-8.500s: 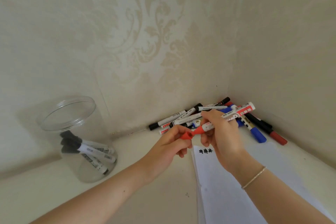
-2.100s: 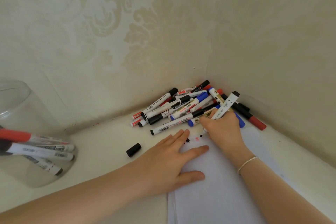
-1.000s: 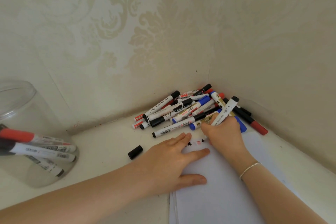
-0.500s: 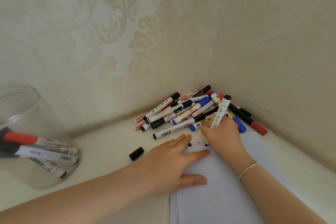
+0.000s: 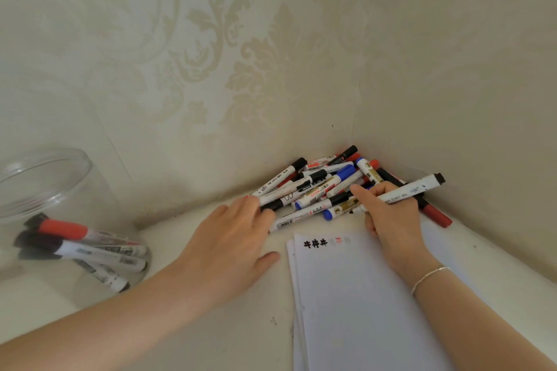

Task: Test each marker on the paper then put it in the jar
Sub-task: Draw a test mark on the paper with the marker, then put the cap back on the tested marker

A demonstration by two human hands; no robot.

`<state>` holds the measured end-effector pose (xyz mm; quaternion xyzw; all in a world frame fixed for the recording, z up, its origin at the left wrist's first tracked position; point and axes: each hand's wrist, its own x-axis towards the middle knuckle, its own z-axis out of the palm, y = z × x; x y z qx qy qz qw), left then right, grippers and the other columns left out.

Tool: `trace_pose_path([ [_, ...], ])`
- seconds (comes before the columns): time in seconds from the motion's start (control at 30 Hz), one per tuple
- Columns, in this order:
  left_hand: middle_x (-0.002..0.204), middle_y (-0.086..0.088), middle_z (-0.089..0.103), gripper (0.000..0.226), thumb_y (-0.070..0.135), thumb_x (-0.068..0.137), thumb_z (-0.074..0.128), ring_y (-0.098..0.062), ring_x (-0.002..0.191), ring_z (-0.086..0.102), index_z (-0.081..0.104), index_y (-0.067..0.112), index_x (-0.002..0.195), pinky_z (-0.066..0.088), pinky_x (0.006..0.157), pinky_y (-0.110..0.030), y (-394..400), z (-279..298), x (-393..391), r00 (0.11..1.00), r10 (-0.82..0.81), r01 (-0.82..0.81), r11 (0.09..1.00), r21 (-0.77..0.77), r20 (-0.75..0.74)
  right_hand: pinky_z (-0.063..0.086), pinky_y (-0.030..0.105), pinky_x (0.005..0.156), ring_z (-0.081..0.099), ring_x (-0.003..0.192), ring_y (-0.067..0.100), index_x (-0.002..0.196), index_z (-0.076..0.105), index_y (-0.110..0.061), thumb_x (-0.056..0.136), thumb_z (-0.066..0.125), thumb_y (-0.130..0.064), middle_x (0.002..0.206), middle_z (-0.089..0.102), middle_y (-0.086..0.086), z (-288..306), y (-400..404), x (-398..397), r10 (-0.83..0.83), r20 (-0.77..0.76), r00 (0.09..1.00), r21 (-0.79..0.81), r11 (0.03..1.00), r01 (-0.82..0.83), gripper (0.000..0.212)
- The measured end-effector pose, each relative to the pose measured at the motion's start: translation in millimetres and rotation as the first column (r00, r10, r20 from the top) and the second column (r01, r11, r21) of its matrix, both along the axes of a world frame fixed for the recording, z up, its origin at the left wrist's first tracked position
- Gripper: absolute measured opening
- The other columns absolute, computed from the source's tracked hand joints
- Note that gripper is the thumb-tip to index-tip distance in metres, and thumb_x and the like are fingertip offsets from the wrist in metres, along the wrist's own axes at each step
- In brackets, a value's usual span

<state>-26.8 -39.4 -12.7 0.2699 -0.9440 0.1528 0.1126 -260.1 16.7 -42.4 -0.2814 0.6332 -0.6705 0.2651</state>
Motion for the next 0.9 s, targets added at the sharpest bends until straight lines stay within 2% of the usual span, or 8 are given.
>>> trace_pose_path([
  [0.1,0.098,0.000,0.051,0.051,0.060,0.086,0.034,-0.020,0.087,0.058,0.051,0.016,0.104,0.037,0.065,-0.028,2.0,5.8,16.9,0.966,0.219,-0.231,0.970,0.079,0.139,0.048,0.021,0.046,0.050,0.040,0.008,0.075,0.059,-0.003,0.081,0.073,-0.018,0.053,0.058,0.007,4.5,-4.0,5.6,0.046,-0.077,0.996,0.027,0.999,-0.044,0.022],
  [0.17,0.113,0.001,0.047,0.044,0.057,0.096,0.029,-0.020,0.103,0.053,0.040,0.018,0.114,0.030,0.069,-0.028,0.0,-2.9,24.9,0.936,0.262,-0.298,0.945,0.135,0.235,0.054,0.030,0.059,0.057,0.048,0.012,0.076,0.064,-0.004,0.080,0.074,-0.020,0.061,0.065,0.010,10.1,-7.5,11.7,0.090,-0.047,0.995,0.018,0.996,-0.089,0.019],
  [0.23,0.113,0.003,0.049,0.034,0.051,0.099,0.031,-0.020,0.102,0.054,0.041,0.021,0.110,0.032,0.069,-0.030,-0.1,-3.6,25.0,0.926,0.267,-0.331,0.915,0.231,0.266,0.055,0.036,0.069,0.059,0.054,0.017,0.071,0.066,-0.009,0.082,0.072,-0.019,0.067,0.068,0.010,19.9,-10.0,20.5,0.144,0.020,0.989,-0.021,0.989,-0.144,0.016],
  [0.37,0.093,0.013,0.057,0.018,0.046,0.094,0.049,-0.011,0.085,0.057,0.046,0.028,0.090,0.044,0.070,-0.027,-6.9,-1.0,23.1,0.969,0.245,-0.223,0.813,0.539,0.031,0.050,0.028,0.050,0.052,0.048,0.018,0.070,0.062,-0.005,0.090,0.059,-0.010,0.059,0.059,0.009,44.9,-10.7,39.1,0.278,0.182,0.943,-0.182,0.952,-0.245,0.021],
  [0.43,0.079,0.012,0.066,0.014,0.036,0.088,0.064,-0.005,0.072,0.061,0.054,0.028,0.083,0.045,0.063,-0.020,-5.5,4.9,17.6,0.939,0.284,-0.052,0.677,0.734,-0.195,0.043,0.026,0.041,0.047,0.041,0.018,0.073,0.054,-0.003,0.091,0.055,-0.007,0.054,0.052,0.009,54.2,-9.0,47.0,0.366,0.275,0.889,-0.248,0.920,-0.302,0.019],
  [0.53,0.074,0.004,0.073,0.013,0.021,0.081,0.074,-0.004,0.064,0.063,0.061,0.019,0.080,0.049,0.065,-0.023,-1.3,15.9,11.7,0.840,0.394,0.155,0.484,0.861,-0.373,0.035,0.024,0.035,0.042,0.034,0.017,0.065,0.046,-0.007,0.090,0.053,-0.006,0.049,0.046,0.009,60.7,-6.7,55.7,0.401,0.329,0.855,-0.249,0.910,-0.331,0.026],
  [0.67,0.074,-0.004,0.074,0.015,0.012,0.078,0.076,-0.008,0.066,0.068,0.062,0.010,0.079,0.054,0.064,-0.022,0.0,26.8,10.0,0.770,0.480,0.244,0.387,0.889,-0.421,0.030,0.022,0.033,0.038,0.032,0.016,0.058,0.043,-0.009,0.090,0.054,-0.007,0.046,0.044,0.006,64.7,-4.9,61.7,0.358,0.302,0.884,-0.211,0.929,-0.304,0.034],
  [0.9,0.075,-0.005,0.075,0.017,0.011,0.075,0.079,-0.012,0.070,0.070,0.062,0.008,0.079,0.054,0.064,-0.022,1.8,31.2,10.5,0.777,0.481,0.248,0.358,0.900,-0.406,0.036,0.025,0.035,0.043,0.034,0.019,0.078,0.052,-0.002,0.090,0.057,-0.007,0.043,0.052,0.008,63.2,-2.7,71.6,0.400,0.185,0.898,-0.195,0.910,-0.365,0.014],
])
